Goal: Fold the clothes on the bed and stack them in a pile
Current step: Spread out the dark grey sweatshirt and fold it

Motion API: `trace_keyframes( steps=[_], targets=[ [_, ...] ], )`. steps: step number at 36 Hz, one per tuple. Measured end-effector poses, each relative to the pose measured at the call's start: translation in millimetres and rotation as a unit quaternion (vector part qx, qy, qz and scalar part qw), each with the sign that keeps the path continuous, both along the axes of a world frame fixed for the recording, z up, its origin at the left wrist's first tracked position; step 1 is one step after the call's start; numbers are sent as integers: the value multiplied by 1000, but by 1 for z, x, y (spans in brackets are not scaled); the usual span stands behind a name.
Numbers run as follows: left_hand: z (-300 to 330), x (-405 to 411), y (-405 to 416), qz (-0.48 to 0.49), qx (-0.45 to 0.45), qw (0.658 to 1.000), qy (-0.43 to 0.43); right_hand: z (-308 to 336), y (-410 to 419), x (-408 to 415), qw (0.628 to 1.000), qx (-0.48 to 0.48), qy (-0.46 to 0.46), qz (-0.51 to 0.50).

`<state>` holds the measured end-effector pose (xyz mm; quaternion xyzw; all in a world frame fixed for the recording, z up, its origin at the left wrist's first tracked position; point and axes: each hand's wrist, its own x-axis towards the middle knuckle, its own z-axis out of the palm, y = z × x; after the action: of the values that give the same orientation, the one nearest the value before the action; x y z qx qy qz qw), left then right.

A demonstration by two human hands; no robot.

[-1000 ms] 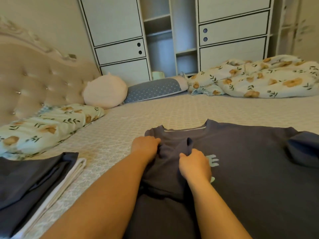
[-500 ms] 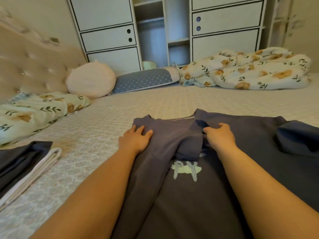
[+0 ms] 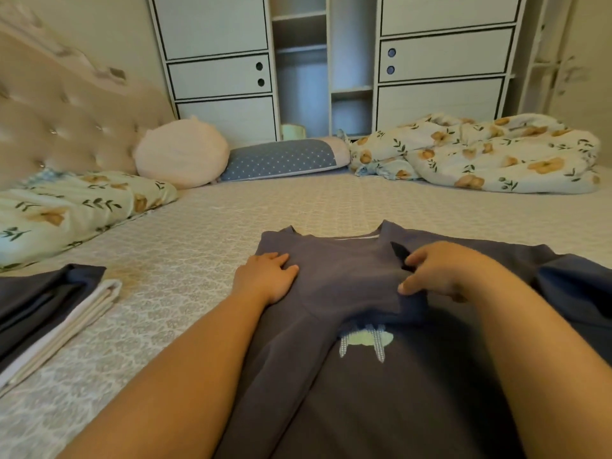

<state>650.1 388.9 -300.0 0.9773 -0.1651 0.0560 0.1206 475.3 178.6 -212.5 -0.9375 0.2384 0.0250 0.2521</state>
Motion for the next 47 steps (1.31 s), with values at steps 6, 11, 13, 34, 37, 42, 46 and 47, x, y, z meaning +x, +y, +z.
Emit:
trace_keyframes(
  steps=[6,11,13,34,37,42,46,47],
  targets=[
    [7,-15,2,-22,-59,998,-19,-31,-3,7,994,24,-9,-105],
    [29,-39,3,-96,-177,979,-34,-38,0,19,988,-5,-55,-146],
    [32,-54,-6,-184,-125,975,19,-41,3,23,990,17,-53,-130],
    [10,-43,0,-88,55,990,90,-14,31,14,994,-95,1,-45],
    [11,-36,13,-65,-4,994,83,-13,56,21,983,-155,-99,17],
    [17,-35,19,-33,-134,986,97,-6,86,23,926,117,-251,255],
    [18,-35,22,-27,-162,981,106,-12,69,26,885,210,-399,113],
    [18,-36,22,-29,-159,982,102,-18,62,27,885,188,-424,43]
  ],
)
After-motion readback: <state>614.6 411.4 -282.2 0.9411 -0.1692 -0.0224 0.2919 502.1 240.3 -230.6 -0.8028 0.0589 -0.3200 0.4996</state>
